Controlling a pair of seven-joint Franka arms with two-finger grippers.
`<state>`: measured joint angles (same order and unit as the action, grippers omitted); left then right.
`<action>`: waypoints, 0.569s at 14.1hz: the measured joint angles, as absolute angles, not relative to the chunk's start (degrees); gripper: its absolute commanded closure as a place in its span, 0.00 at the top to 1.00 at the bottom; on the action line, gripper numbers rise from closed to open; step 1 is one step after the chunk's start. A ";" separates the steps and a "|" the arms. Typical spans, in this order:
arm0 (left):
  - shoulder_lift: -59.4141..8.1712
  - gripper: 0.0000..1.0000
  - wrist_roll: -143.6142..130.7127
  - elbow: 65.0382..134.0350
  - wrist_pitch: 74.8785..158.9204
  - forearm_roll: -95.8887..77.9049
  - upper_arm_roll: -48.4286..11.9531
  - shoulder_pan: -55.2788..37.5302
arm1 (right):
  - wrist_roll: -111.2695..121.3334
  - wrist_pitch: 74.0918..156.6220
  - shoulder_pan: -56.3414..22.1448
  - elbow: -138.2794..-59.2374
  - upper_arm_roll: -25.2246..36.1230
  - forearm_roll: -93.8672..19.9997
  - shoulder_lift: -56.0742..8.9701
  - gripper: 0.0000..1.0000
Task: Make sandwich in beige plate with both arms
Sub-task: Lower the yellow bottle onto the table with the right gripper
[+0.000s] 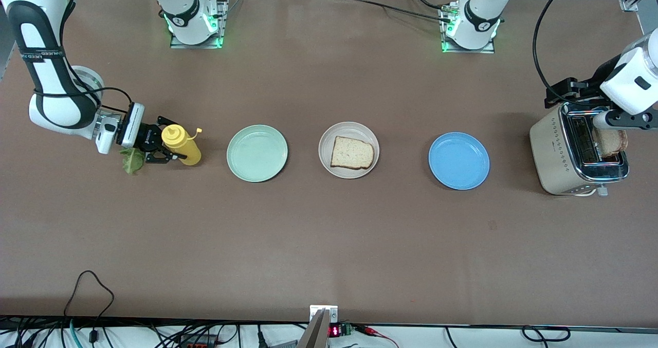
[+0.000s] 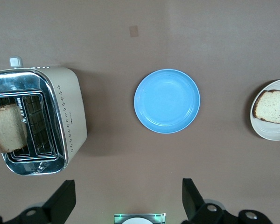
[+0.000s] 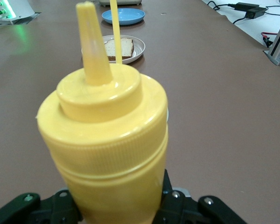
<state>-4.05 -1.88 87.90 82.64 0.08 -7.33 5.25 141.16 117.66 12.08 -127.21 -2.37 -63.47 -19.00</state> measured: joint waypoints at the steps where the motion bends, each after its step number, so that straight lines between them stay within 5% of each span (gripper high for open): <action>1: -4.05 1.00 -1.88 87.90 82.62 0.09 -7.33 5.25 | 141.74 117.63 12.08 -127.24 -2.38 -63.71 -19.24 0.24; 8: -4.09 1.00 -1.89 87.94 81.51 0.09 -7.33 5.25 | 144.80 117.77 12.73 -127.02 -2.37 -64.45 -23.28 0.25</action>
<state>-4.09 -1.89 87.94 81.51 0.09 -7.33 5.25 144.80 117.77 12.73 -127.02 -2.37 -64.45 -23.28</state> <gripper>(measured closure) 0.000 0.436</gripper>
